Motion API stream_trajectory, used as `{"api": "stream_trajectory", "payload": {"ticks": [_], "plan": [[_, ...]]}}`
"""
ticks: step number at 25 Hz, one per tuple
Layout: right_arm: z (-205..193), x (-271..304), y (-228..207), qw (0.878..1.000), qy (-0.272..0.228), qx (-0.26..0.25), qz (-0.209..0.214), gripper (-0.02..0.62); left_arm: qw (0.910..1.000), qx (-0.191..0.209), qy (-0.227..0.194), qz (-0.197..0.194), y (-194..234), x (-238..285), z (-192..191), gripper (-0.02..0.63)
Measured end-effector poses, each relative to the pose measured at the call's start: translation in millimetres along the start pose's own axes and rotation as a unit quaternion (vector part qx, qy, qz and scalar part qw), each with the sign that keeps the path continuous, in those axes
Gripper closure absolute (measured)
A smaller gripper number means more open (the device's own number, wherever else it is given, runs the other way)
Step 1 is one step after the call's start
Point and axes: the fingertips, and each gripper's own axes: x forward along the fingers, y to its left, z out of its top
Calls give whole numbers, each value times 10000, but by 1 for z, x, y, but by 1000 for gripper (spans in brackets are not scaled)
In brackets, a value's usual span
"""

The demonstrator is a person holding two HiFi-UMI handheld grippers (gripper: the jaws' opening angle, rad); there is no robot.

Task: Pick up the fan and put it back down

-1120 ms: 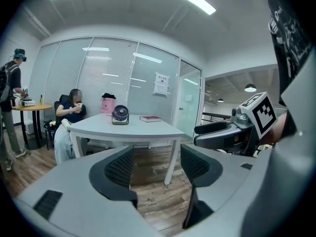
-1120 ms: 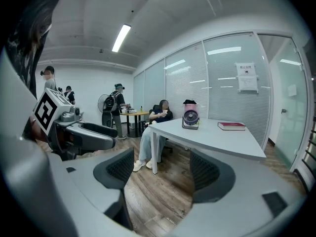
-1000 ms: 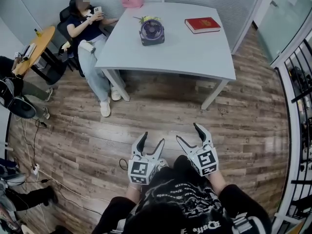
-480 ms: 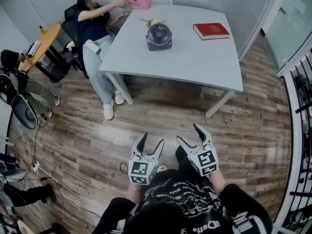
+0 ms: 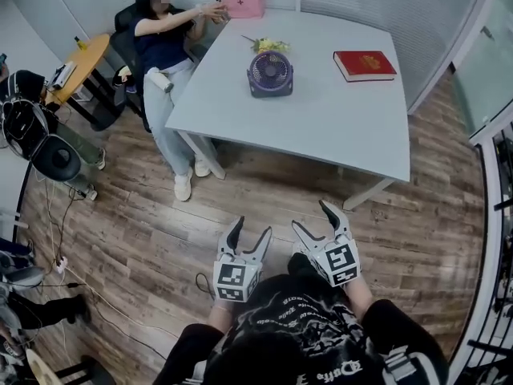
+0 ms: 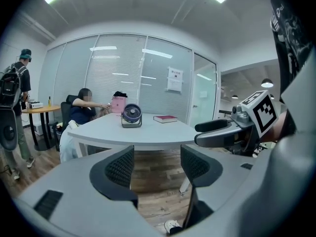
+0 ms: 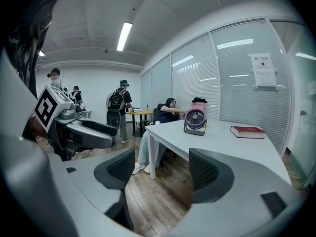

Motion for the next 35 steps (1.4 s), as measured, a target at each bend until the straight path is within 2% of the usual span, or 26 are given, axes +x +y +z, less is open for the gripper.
{"api": "stream_trajectory", "payload": {"ticks": [9, 18, 27, 35], "plan": [[14, 25, -73, 9998, -35, -109, 139, 265, 10000, -22, 11, 89, -12, 73, 28, 307], [14, 42, -139, 9997, 28, -149, 195, 267, 9999, -60, 88, 37, -31, 140, 41, 307], [9, 56, -160, 9993, 175, -191, 256, 273, 9997, -105, 177, 112, -28, 168, 45, 307], [18, 86, -166, 9991, 250, -253, 218, 273, 9995, -157, 272, 55, 3, 193, 44, 307]]}}
